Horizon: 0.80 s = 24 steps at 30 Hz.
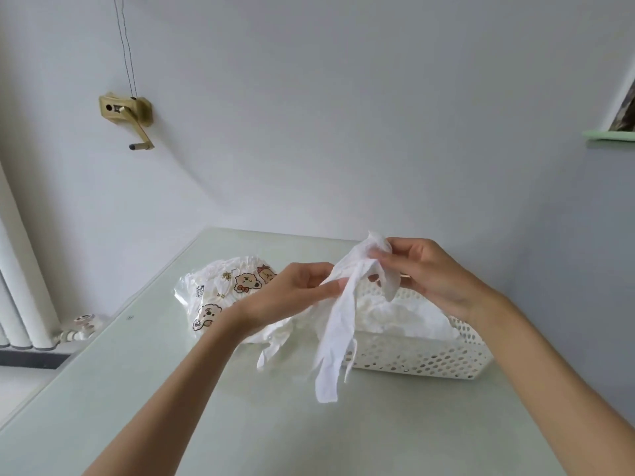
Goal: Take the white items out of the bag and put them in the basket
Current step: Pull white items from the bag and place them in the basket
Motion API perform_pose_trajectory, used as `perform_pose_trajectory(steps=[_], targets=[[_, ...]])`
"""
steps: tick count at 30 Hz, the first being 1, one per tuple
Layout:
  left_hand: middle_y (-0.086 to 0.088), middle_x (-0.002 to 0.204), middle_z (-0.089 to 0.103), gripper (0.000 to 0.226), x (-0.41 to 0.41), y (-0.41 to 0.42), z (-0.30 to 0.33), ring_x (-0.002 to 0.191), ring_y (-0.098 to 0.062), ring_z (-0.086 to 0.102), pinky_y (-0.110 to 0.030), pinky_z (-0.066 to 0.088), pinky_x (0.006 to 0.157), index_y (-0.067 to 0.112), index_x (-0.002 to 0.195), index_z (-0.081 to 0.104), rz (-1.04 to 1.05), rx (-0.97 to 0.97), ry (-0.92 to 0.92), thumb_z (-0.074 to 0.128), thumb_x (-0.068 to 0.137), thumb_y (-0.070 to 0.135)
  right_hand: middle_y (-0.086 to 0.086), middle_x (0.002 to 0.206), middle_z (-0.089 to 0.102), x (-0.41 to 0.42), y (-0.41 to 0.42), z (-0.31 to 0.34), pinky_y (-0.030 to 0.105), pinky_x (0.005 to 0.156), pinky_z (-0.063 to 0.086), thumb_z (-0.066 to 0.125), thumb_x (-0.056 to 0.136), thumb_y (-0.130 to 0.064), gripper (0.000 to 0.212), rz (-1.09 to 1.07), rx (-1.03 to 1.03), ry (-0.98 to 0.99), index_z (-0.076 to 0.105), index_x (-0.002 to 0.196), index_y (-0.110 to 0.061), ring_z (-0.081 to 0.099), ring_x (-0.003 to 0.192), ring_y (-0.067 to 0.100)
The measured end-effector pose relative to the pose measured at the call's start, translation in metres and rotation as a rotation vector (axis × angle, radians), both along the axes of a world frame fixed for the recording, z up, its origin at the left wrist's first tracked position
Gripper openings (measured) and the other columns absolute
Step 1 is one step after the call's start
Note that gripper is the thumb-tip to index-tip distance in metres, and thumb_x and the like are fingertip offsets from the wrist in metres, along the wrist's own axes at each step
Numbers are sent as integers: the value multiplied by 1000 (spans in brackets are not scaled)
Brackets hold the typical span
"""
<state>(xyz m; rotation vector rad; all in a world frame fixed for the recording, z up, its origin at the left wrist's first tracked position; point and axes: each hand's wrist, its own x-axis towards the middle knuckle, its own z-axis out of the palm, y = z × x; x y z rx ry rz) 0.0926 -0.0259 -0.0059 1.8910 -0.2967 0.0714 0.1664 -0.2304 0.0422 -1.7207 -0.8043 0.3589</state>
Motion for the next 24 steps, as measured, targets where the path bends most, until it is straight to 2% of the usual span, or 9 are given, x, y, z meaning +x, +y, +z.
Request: perform_pose_trajectory(steps=[2, 4, 7, 12, 14, 16, 19, 22, 24], targets=[[0, 78, 66, 26, 5, -10, 6, 69, -7, 59, -15, 45, 64, 3, 101, 67, 5, -38, -21, 60, 94, 27, 0, 88, 71, 6, -10, 0, 29, 83, 50, 62, 84, -37, 28, -128, 70, 44, 73, 95, -14, 65, 83, 15], [-1, 79, 67, 21, 9, -16, 9, 69, -10, 62, -19, 50, 63, 2, 97, 68, 3, -15, -36, 66, 90, 22, 5, 89, 67, 11, -16, -1, 34, 85, 46, 61, 90, -38, 27, -296, 154, 14, 72, 91, -14, 60, 85, 21], [-9, 83, 70, 20, 16, -25, 12, 75, -13, 64, -25, 51, 71, 5, 93, 71, 17, 46, -74, 75, 82, 22, 6, 86, 57, 14, -22, 1, 35, 82, 43, 58, 94, -35, 19, -415, 273, -27, 69, 86, -21, 53, 83, 21], [9, 66, 59, 18, 23, -41, 18, 58, -8, 49, -14, 39, 53, 18, 80, 70, 40, -56, -97, 65, 87, 34, 1, 76, 50, 16, -22, 8, 30, 72, 40, 52, 97, -28, 21, -491, 347, -136, 63, 81, -23, 46, 73, 15], [6, 65, 54, 30, 26, -43, 19, 60, -10, 44, -14, 38, 56, 18, 80, 70, 52, -94, -120, 58, 85, 44, -1, 75, 51, 18, -24, 11, 28, 71, 41, 50, 98, -27, 20, -559, 368, -222, 62, 83, -21, 47, 72, 13], [10, 68, 55, 38, 29, -43, 21, 64, -10, 45, -16, 44, 61, 12, 86, 71, 72, -172, -130, 55, 85, 46, 4, 72, 46, 21, -29, 14, 27, 64, 38, 48, 100, -26, 19, -605, 378, -334, 59, 85, -20, 42, 66, 15], [12, 84, 66, 28, 36, -43, 24, 81, -5, 59, -22, 54, 77, 19, 92, 72, 111, -285, -121, 55, 89, 41, -7, 53, 31, 24, -38, 17, 18, 45, 25, 46, 101, -24, 17, -638, 336, -512, 55, 88, -17, 26, 46, 5], [5, 100, 74, 17, 43, -43, 26, 100, -8, 67, -25, 55, 87, 19, 101, 69, 131, -347, -96, 56, 94, 27, -10, 47, 26, 28, -45, 17, 18, 43, 19, 46, 101, -24, 16, -658, 267, -652, 54, 90, -14, 22, 42, 7], [-1, 96, 75, 13, 46, -44, 27, 100, -13, 69, -24, 55, 86, 15, 102, 68, 95, -393, -51, 59, 93, 15, -4, 50, 26, 32, -51, 17, 18, 43, 18, 47, 100, -23, 17, -690, 224, -711, 55, 90, -13, 23, 42, 8]])
